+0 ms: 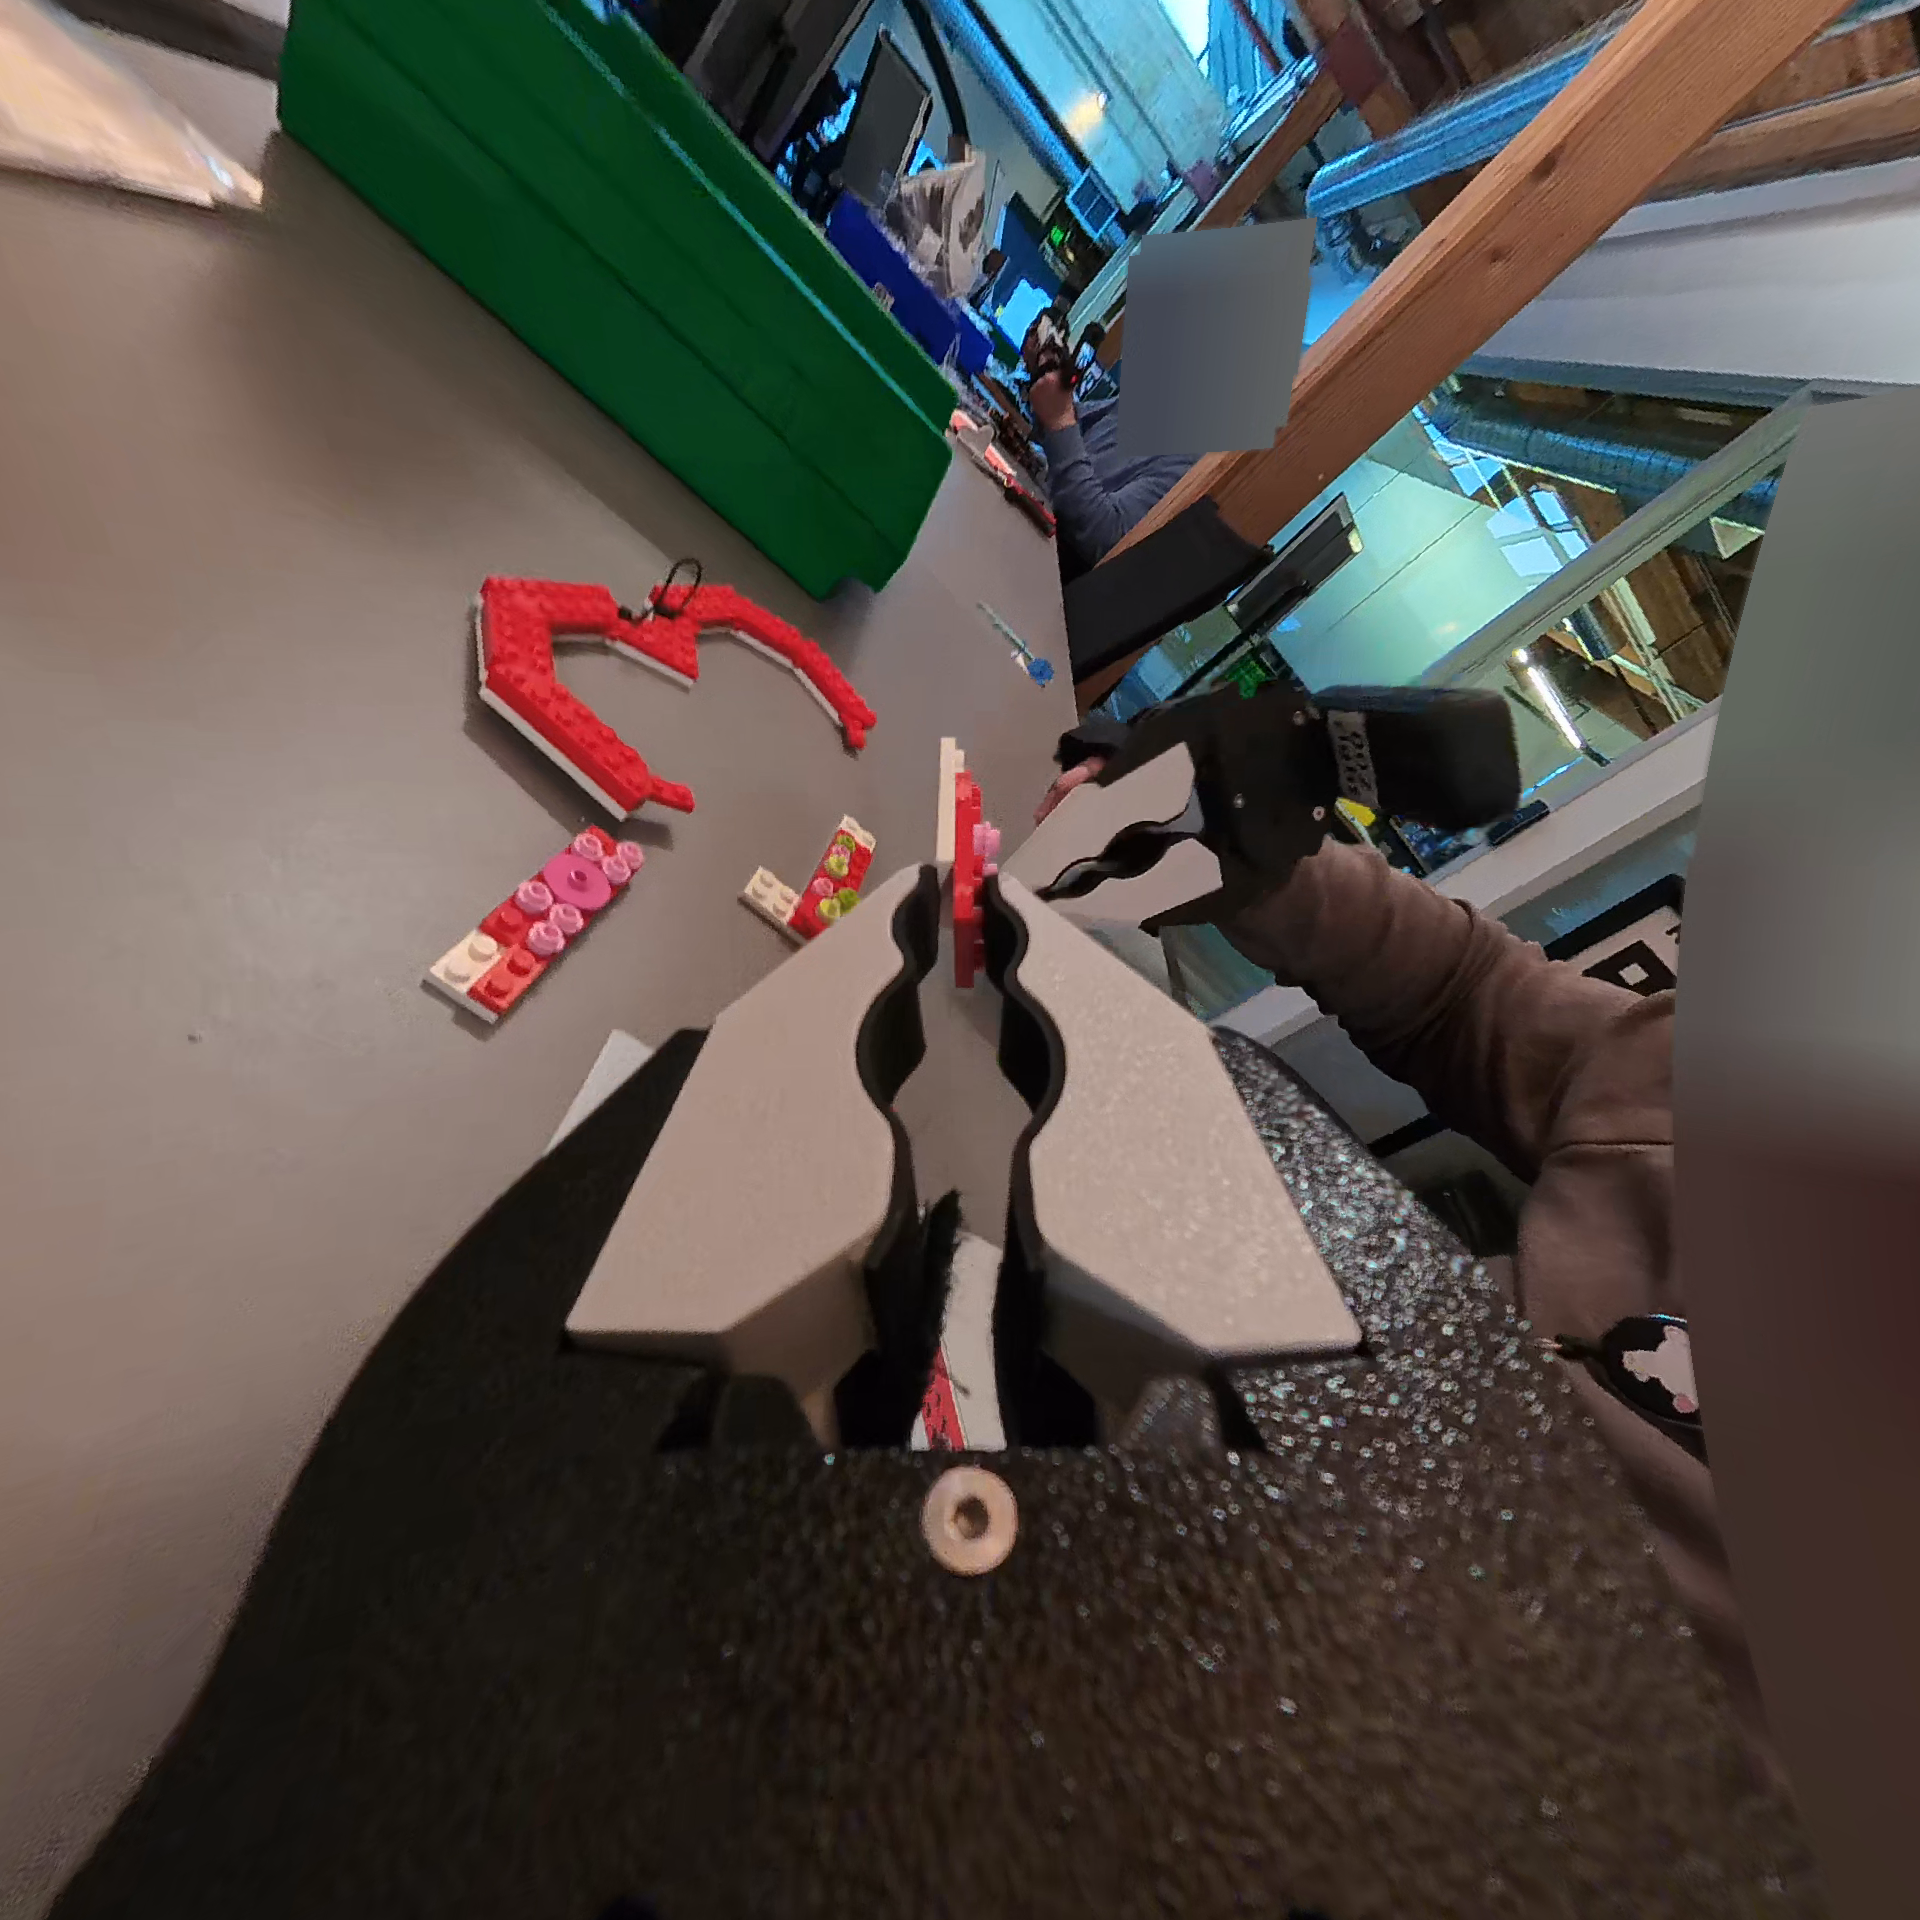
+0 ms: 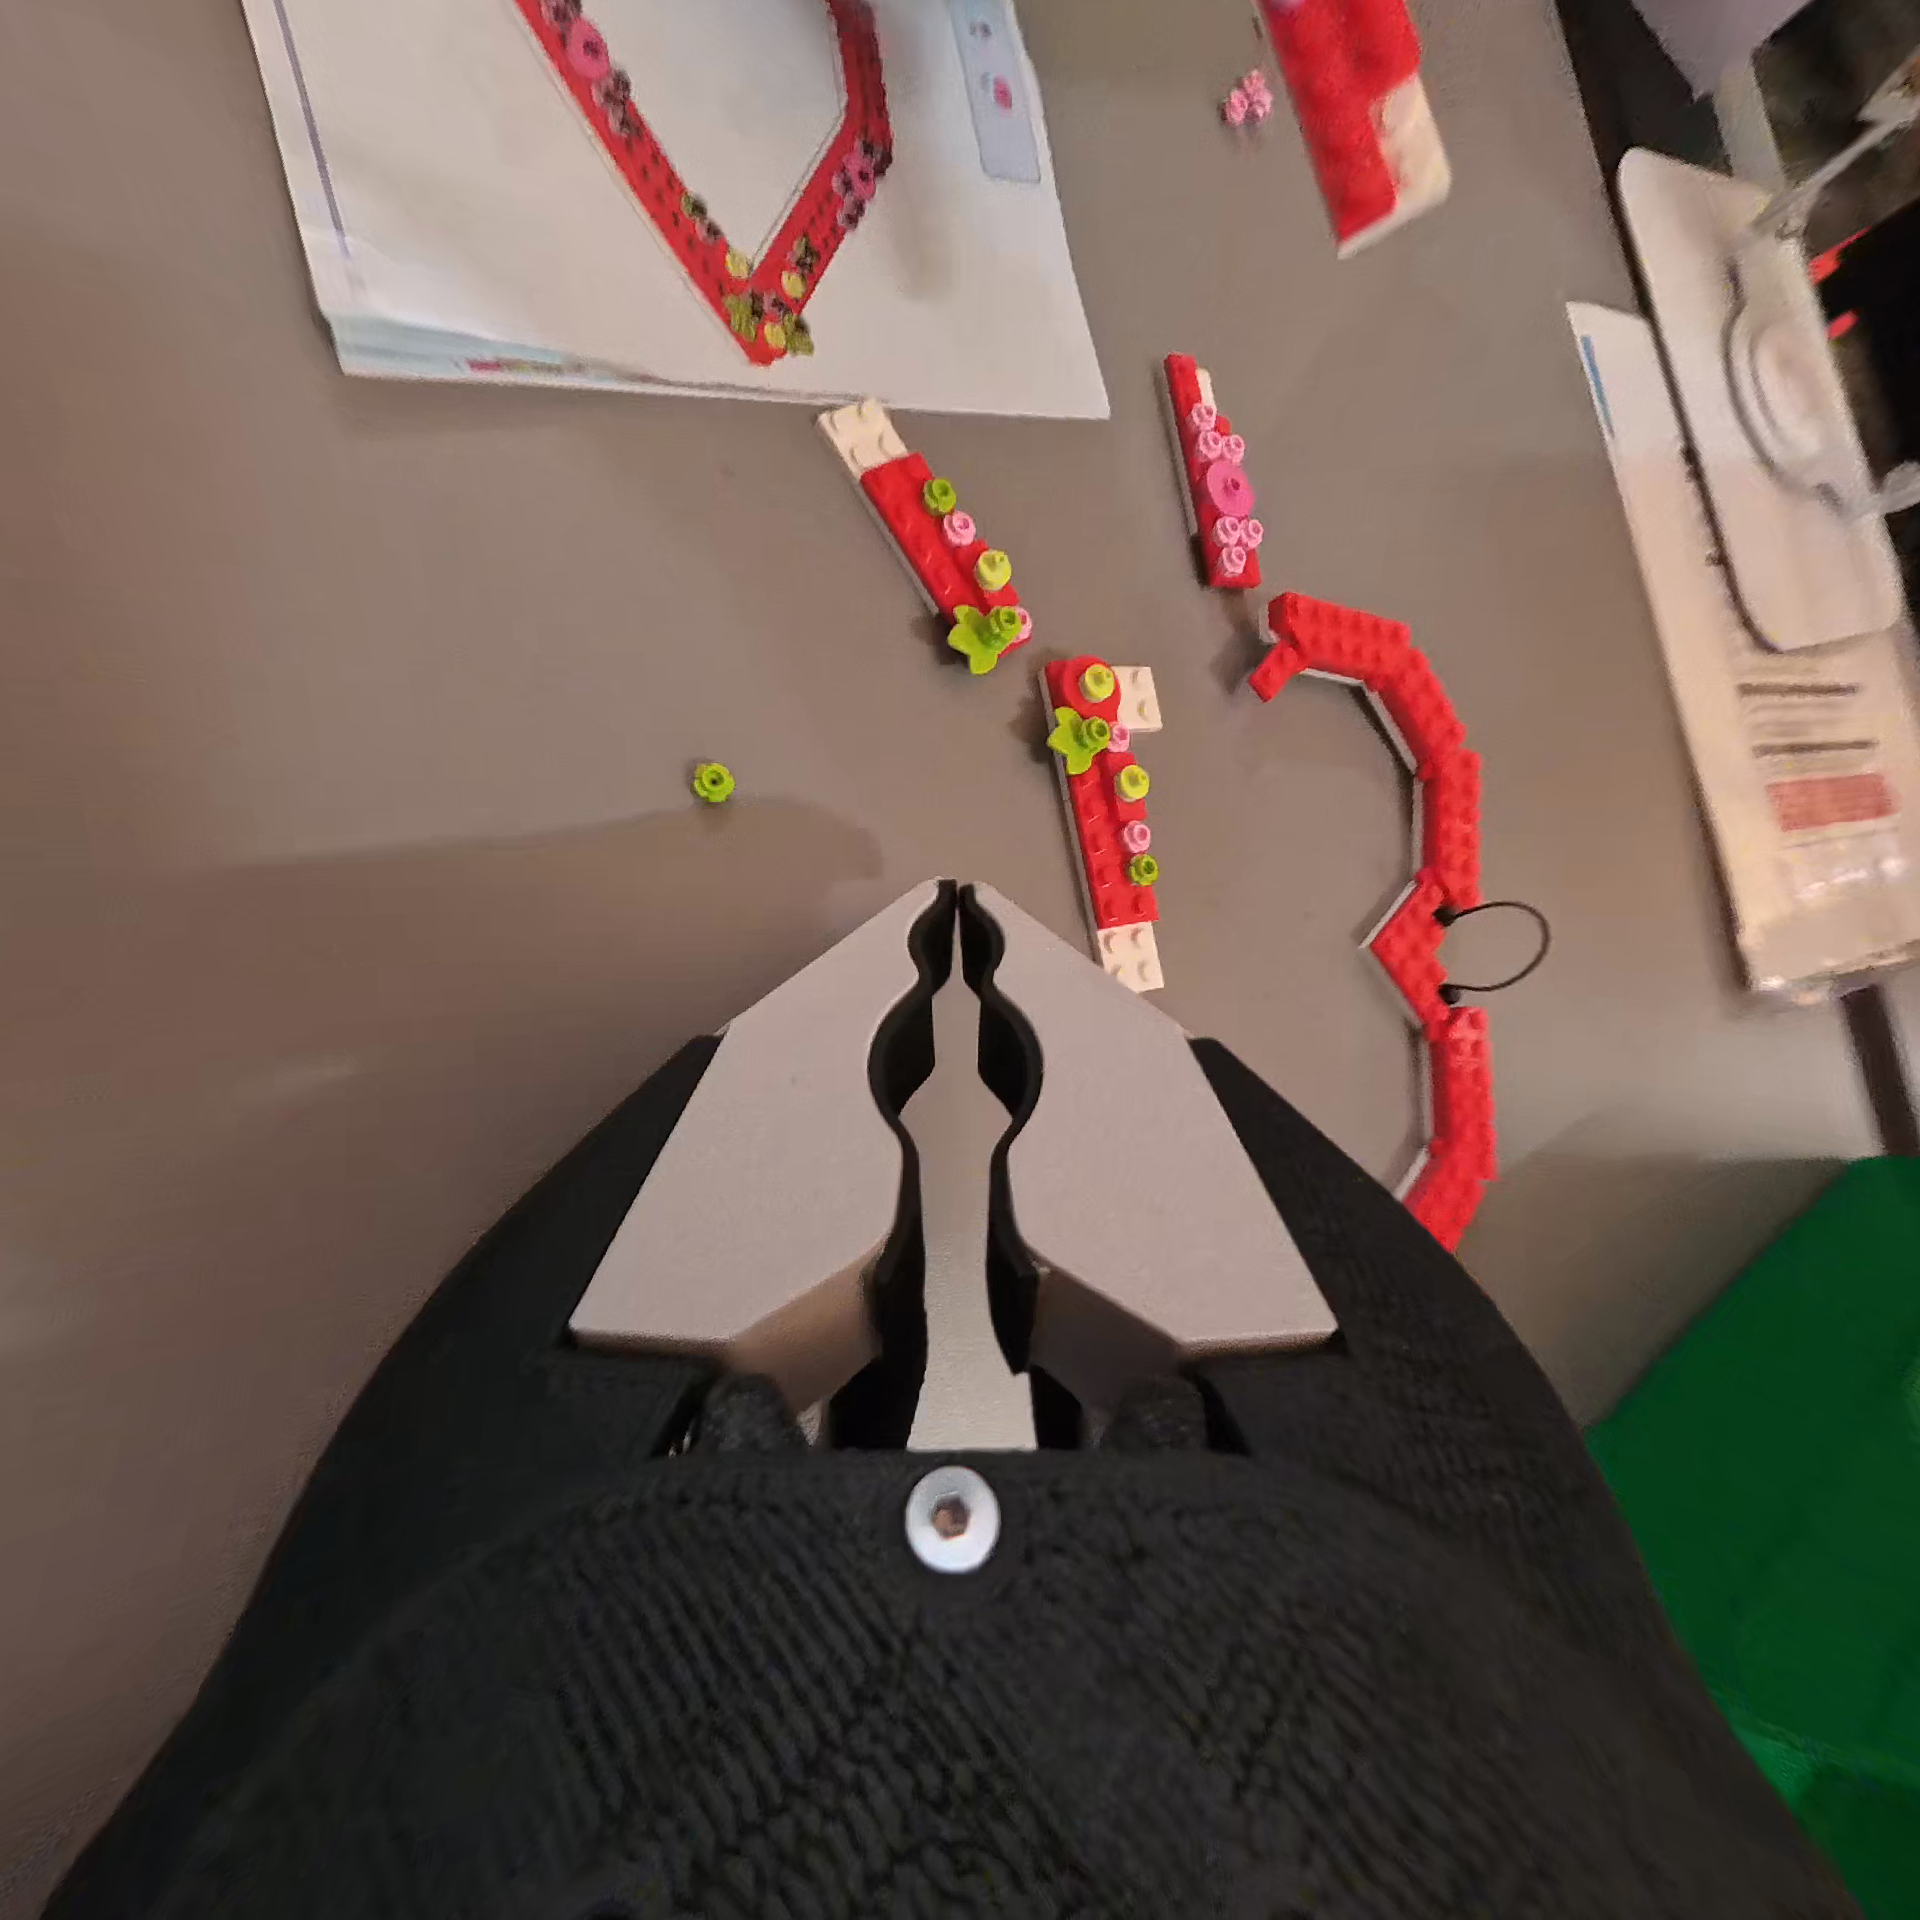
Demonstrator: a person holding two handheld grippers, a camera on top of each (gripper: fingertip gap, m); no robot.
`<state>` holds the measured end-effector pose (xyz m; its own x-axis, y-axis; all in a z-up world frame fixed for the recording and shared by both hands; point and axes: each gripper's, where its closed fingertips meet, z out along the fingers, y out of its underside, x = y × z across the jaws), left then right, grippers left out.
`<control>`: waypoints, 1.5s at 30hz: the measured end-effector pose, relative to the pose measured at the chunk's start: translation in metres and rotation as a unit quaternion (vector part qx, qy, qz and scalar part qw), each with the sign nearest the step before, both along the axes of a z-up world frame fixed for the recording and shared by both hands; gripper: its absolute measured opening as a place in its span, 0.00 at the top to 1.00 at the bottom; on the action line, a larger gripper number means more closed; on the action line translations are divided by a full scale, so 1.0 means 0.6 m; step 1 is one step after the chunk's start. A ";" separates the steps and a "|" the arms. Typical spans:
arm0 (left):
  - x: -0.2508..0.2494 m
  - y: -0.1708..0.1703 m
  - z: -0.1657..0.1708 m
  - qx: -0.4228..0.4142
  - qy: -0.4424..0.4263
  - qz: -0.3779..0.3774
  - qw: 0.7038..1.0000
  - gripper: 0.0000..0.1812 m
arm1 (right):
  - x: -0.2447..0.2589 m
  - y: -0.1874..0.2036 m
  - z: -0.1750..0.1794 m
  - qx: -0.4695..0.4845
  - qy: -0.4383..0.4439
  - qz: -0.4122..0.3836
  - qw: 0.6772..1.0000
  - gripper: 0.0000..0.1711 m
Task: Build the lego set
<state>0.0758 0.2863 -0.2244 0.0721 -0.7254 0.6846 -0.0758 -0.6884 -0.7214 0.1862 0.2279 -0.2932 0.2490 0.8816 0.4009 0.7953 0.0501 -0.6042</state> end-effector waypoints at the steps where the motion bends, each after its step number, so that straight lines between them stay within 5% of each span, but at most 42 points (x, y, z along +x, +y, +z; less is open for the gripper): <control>1: 0.002 -0.002 -0.007 -0.007 0.006 -0.004 1.000 0.97 | -0.001 0.001 -0.004 0.015 -0.016 0.005 1.000 1.00; 8: 0.016 -0.030 -0.046 -0.063 0.049 -0.053 0.995 0.97 | -0.042 0.007 0.036 0.150 -0.015 0.046 0.988 1.00; 15: 0.005 -0.049 -0.080 -0.121 0.092 -0.095 0.984 0.97 | -0.071 0.014 0.050 0.077 0.092 0.027 0.992 1.00; 28: 0.012 0.005 -0.108 -0.127 0.128 -0.014 0.983 0.97 | -0.076 0.015 0.065 0.067 0.147 0.007 0.987 1.00; 33: 0.009 0.025 -0.121 -0.061 0.193 0.040 0.979 0.83 | -0.074 0.024 0.073 0.059 0.197 -0.016 0.979 1.00; 37: 0.001 0.036 -0.111 -0.002 0.214 0.070 0.974 0.82 | -0.070 0.036 0.072 0.039 0.236 -0.042 0.970 1.00; 41: 0.030 -0.003 -0.036 0.163 0.148 0.044 0.974 0.86 | -0.078 0.034 0.101 -0.047 0.360 -0.052 0.931 1.00; 45: 0.070 -0.054 0.019 0.378 0.115 0.040 0.918 0.87 | -0.076 0.029 0.143 -0.127 0.469 -0.046 0.873 1.00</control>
